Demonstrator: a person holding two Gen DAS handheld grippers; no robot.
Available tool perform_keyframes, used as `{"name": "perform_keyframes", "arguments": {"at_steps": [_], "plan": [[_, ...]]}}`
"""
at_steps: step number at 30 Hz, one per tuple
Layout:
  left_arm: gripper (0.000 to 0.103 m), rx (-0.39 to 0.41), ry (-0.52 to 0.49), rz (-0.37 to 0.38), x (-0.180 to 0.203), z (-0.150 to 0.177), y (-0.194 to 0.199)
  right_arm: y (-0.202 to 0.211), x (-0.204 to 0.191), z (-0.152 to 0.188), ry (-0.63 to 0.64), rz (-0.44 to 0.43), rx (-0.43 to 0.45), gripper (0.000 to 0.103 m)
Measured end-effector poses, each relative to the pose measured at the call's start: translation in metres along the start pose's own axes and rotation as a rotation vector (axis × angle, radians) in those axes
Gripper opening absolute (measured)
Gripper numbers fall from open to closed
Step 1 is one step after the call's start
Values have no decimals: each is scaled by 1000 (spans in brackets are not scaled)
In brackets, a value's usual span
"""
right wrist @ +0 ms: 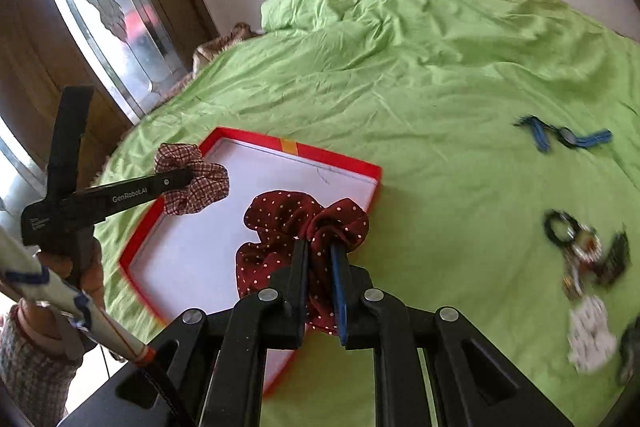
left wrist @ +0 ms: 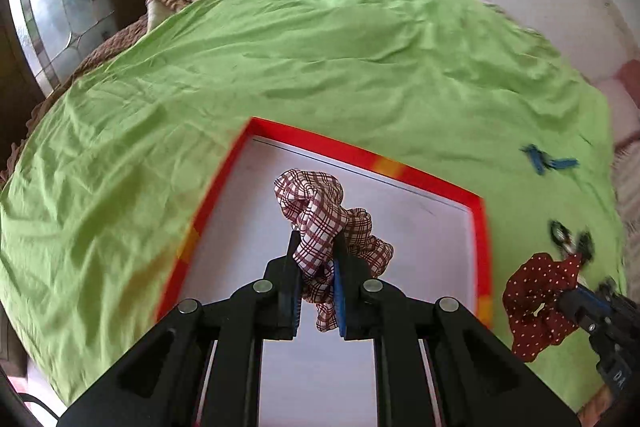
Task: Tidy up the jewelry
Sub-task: 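Carry both scrunchies into the red-rimmed tray and open both tools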
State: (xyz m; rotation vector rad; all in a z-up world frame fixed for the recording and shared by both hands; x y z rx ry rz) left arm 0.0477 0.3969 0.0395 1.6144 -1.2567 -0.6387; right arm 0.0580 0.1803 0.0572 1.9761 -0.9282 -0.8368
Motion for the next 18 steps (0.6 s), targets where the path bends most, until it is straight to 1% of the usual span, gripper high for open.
{"name": "perform_keyframes", "arguments": {"at_steps": [4,6,8,9,10,11,12,13,15,18], "plan": [[13,-19,19,-43,-19,-22,-33,-46,7,-21,-18,25,-38,13],[13,-24,24,-53,-24,-27,-41,-64,12,-29,-37,28,-50,13],[18,-16,40,-57,-30,-34,-48,-79,16,-36,-54,29,-56,16],[24,-13,50,-46,-33,-36,-50,-83,17,-37,-57,34,-58,26],[28,-11,54,-37,-34,-38,-51,-85,17,-38,-58,38,-53,39],[31,-4,57,-30,-35,-38,-50,-84,17,-40,-58,40,-41,44],[36,6,56,-26,-36,-38,-47,-81,17,-42,-58,39,-22,54],[42,18,54,-23,-36,-37,-43,-75,17,-44,-57,35,-1,60],[51,46,62,-18,-38,-37,-31,-61,17,-45,-53,35,34,63],[53,84,107,21,-44,-35,-9,-45,10,-35,-22,37,43,63]]}}
Point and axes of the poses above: each gripper's, at about its wrist camera, not at the fingertips, and y roughly against the way its jaws point, x to its right, z to its underside, the point moved 9 cm from there along -y, roughly the way its jaws point, and after that the axes turned 7 degrees about -x, right-handed, at the moved point
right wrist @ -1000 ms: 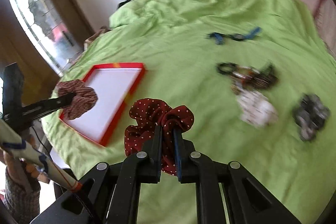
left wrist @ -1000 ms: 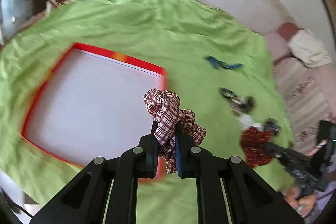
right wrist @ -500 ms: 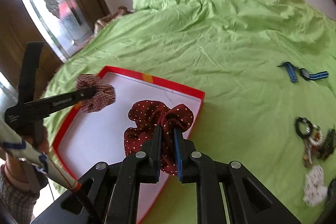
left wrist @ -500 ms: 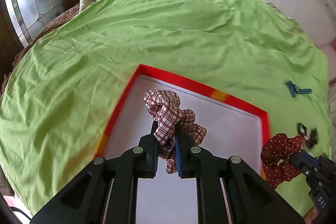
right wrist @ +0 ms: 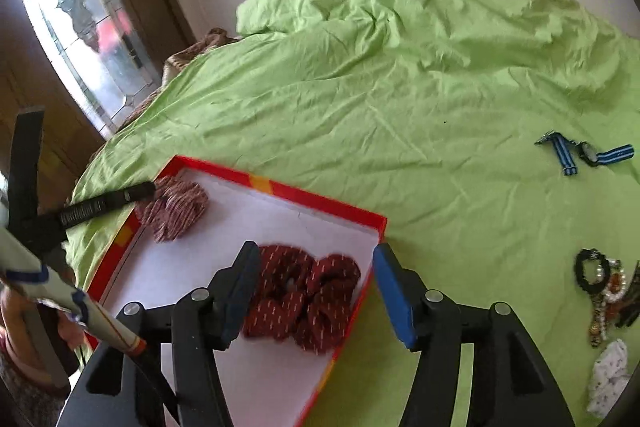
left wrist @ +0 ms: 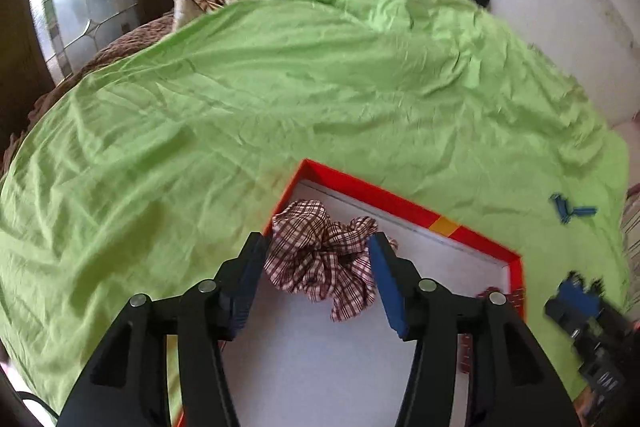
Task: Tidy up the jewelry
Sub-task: 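Carry both scrunchies into the red-rimmed tray and open both tools, then move both tools back toward the remaining scrunchies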
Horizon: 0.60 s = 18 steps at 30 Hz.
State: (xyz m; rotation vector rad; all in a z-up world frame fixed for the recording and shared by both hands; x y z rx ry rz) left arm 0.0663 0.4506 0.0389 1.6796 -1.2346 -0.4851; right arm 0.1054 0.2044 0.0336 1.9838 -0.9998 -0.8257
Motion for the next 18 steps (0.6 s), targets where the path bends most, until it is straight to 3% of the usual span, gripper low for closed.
{"name": "perform_keyframes", "arguments": {"at_steps": [5,8,11,15,18], "plan": [[54,52,57,31,-8,19,42,6,-37,41,105,-90,-81,63],[56,88,57,4,-11,39,65,-13,-53,63,161,-96,-159,63],[61,122,47,-46,-14,63,84,-38,-51,60,140,-58,-185,63],[63,112,71,-48,-19,89,91,-60,-31,37,67,2,-179,63],[63,101,82,-65,-19,104,92,-34,-29,32,20,-77,-130,63]]}}
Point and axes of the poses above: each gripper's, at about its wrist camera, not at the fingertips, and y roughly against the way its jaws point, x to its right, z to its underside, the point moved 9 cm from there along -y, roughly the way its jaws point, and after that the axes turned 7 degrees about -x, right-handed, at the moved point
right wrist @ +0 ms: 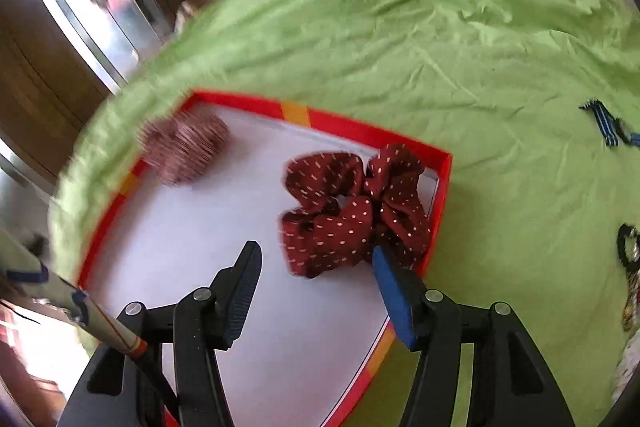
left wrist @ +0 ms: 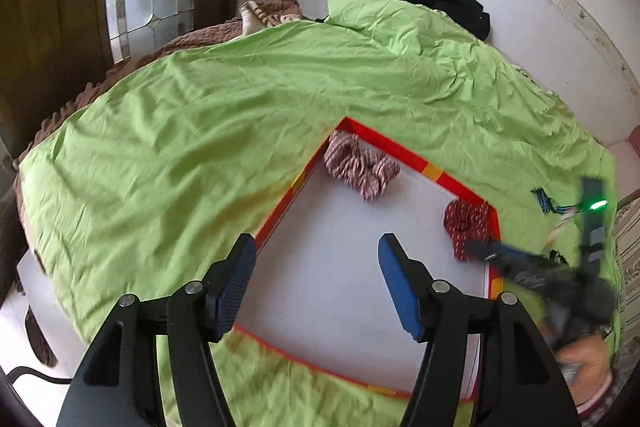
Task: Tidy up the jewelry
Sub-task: 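Move both tools back toward the remaining scrunchies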
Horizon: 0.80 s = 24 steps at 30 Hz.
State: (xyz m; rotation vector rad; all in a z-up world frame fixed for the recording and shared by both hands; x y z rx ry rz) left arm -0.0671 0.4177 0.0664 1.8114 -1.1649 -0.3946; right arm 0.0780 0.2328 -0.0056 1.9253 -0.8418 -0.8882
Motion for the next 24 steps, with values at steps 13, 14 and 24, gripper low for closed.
{"name": "perform_keyframes", "arguments": {"at_steps": [13,14,24], "plan": [[63,17,-82,48,73,69,46,134,125,176,-146,180,67,69],[63,15,-91,56,79,72,48,141,142,191,-189,192,66,69],[67,-79,-254,159,183,121,57,218,269,278,-475,291,167,69]]}}
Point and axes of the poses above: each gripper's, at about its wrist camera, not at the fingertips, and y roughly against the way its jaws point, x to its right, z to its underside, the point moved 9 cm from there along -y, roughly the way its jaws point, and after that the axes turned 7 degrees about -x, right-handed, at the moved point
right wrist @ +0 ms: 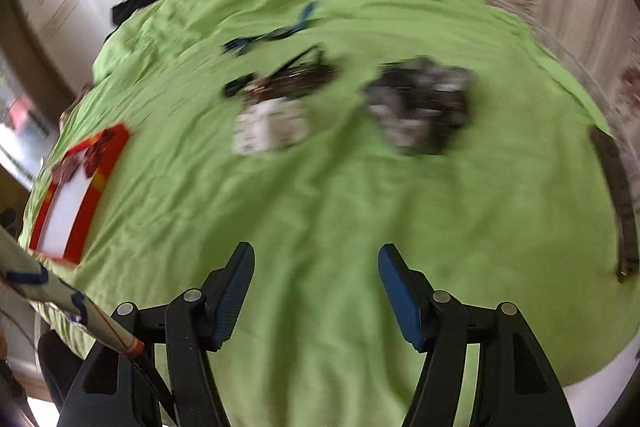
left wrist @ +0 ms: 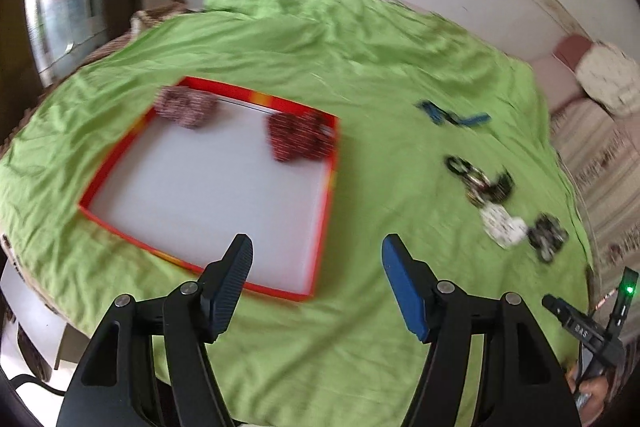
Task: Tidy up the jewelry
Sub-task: 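Move both tools back toward the remaining scrunchies, then grasp the white cherry-print scrunchie with the left tool while the right tool grasps the grey sheer scrunchie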
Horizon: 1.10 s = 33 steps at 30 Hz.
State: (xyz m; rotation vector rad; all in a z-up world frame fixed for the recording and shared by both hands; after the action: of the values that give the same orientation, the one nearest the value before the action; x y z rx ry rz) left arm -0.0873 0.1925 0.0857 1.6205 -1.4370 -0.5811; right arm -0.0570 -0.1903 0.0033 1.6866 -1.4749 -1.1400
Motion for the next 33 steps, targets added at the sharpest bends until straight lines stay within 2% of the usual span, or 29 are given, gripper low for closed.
{"name": "perform_keyframes", "arguments": {"at_steps": [7,13,17,22,28,33], "plan": [[68,-128,-124,90,90,11,-28,6,48,8,-99,-36,32,70],[68,-207,-204,162,158,5,-73,-1,66,-17,-114,-37,60,70],[68,-261,-214,184,191,-1,-117,-11,79,-41,-123,-28,64,73],[68,-347,-171,257,233,-2,-169,-21,88,-70,-133,-26,79,76],[68,-359,-215,279,277,1,-200,-39,95,-97,-155,-18,86,78],[68,-390,-238,277,291,13,-218,-60,102,-107,-189,-25,66,78]]}}
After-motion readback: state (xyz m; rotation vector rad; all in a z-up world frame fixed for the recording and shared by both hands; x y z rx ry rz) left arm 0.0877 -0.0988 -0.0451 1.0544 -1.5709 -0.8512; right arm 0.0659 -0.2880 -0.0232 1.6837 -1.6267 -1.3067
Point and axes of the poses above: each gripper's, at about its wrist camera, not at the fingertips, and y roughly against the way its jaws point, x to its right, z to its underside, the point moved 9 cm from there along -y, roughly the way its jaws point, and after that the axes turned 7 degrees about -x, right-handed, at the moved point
